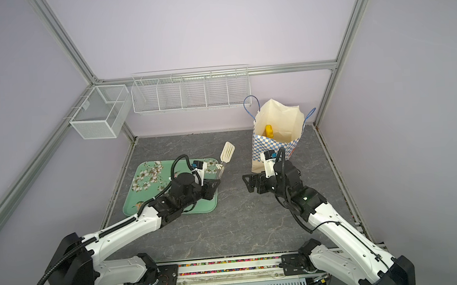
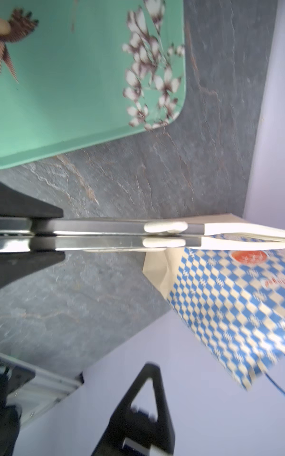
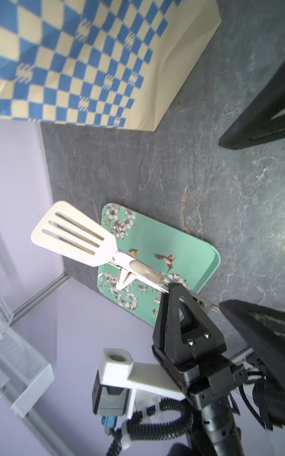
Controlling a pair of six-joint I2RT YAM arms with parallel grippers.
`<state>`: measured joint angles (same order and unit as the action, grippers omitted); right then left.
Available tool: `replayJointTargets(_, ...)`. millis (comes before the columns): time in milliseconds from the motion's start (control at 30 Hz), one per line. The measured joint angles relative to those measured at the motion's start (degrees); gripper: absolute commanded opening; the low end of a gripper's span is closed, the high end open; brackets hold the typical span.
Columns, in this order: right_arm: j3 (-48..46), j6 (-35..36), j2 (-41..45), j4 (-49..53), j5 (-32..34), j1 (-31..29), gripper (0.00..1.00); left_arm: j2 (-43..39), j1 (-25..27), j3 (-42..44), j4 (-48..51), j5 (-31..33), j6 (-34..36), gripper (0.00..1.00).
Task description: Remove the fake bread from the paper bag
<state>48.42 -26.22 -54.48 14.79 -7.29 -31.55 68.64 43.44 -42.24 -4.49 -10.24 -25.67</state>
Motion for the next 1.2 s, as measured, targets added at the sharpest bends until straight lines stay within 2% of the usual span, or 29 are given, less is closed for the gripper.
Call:
replayJointTargets(167,3.76,-2.95,-2.64,-2.73,-5.86,0.0,0.94,-5.05,-1.88,0.0,-2.69,-11.56,-1.46,0.0)
replayJointTargets(333,4.11,-7.52,-5.31,-10.05,-12.35,0.0,0.96,-5.75,-1.88,0.07,-8.92,-20.5,-5.81,0.0)
replayJointTargets(600,4.22,-11.54,-6.45,-19.41,-17.22,-0.02,1.0,-5.99,-1.92,0.17,-14.19,-26.75,-10.64,0.0)
replayJointTargets(733,4.22,-12.2,-6.27,-22.8,-17.2,-0.02,0.97,-6.08,-2.14,0.2,-16.33,-29.14,-12.74,0.0)
replayJointTargets(833,4.22,-12.5,-5.81,-25.16,-17.2,-0.02,0.88,-6.08,-2.23,0.2,-17.14,-30.36,-13.81,0.0)
replayJointTargets(967,4.7,-12.81,-5.46,-27.93,-17.18,0.0,0.6,-6.08,-2.25,0.2,-17.53,-31.23,-14.69,0.0)
replayJointTargets(1200,5.16,-13.09,-5.49,-29.11,-17.03,0.0,0.27,-6.29,-2.36,0.17,-17.99,-32.33,-14.71,0.0)
